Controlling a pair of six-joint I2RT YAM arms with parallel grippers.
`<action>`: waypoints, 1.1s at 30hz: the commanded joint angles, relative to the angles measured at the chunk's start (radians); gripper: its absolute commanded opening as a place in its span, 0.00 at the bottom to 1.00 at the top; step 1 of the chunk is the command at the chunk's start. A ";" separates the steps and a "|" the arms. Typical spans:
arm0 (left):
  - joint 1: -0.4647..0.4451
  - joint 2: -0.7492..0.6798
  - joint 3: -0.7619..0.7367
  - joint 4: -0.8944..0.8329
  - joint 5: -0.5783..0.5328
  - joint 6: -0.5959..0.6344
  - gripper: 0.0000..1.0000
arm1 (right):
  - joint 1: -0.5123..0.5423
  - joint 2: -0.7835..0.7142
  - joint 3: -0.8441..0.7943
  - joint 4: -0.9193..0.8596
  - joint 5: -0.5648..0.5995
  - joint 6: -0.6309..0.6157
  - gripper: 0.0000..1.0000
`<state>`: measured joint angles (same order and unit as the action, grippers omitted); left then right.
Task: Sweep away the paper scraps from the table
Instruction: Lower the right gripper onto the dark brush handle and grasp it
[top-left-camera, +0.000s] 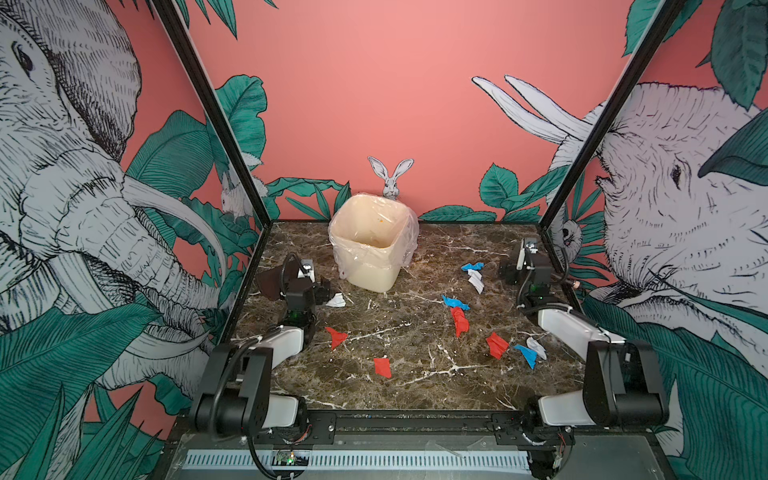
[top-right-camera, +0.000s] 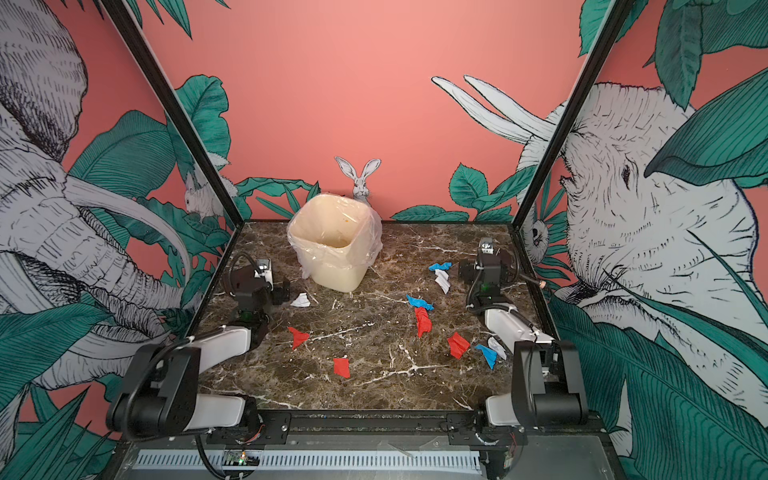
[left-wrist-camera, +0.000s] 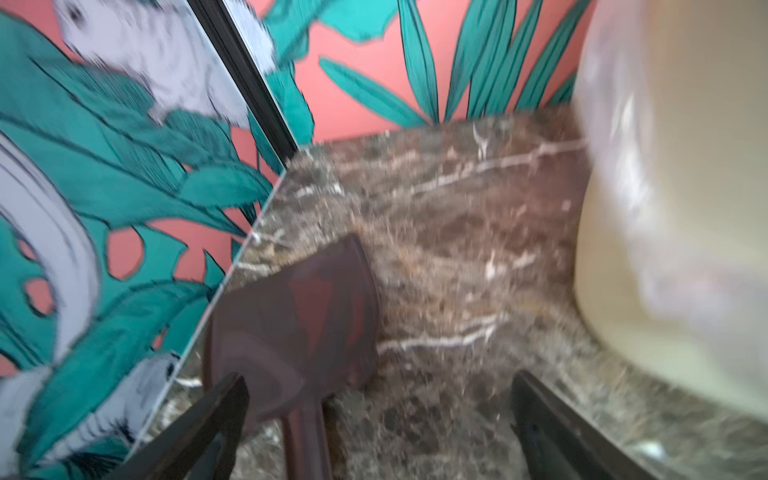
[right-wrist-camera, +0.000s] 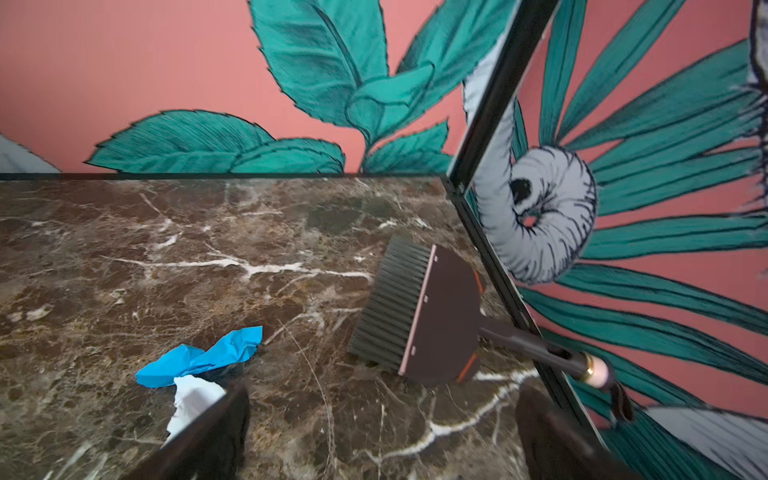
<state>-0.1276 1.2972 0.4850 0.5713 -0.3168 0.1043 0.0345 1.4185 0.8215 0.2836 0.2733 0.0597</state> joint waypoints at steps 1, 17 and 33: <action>-0.011 -0.126 0.026 -0.238 0.016 -0.016 1.00 | -0.054 0.067 0.144 -0.314 0.058 0.100 0.99; -0.051 -0.320 0.016 -0.430 0.043 -0.062 1.00 | -0.358 0.613 0.774 -0.676 -0.293 0.331 0.99; -0.057 -0.330 0.062 -0.506 0.051 -0.038 1.00 | -0.433 0.842 1.002 -0.753 -0.461 0.334 0.99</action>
<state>-0.1791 0.9974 0.5098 0.0994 -0.2691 0.0635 -0.3874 2.2280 1.7782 -0.4179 -0.1627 0.3893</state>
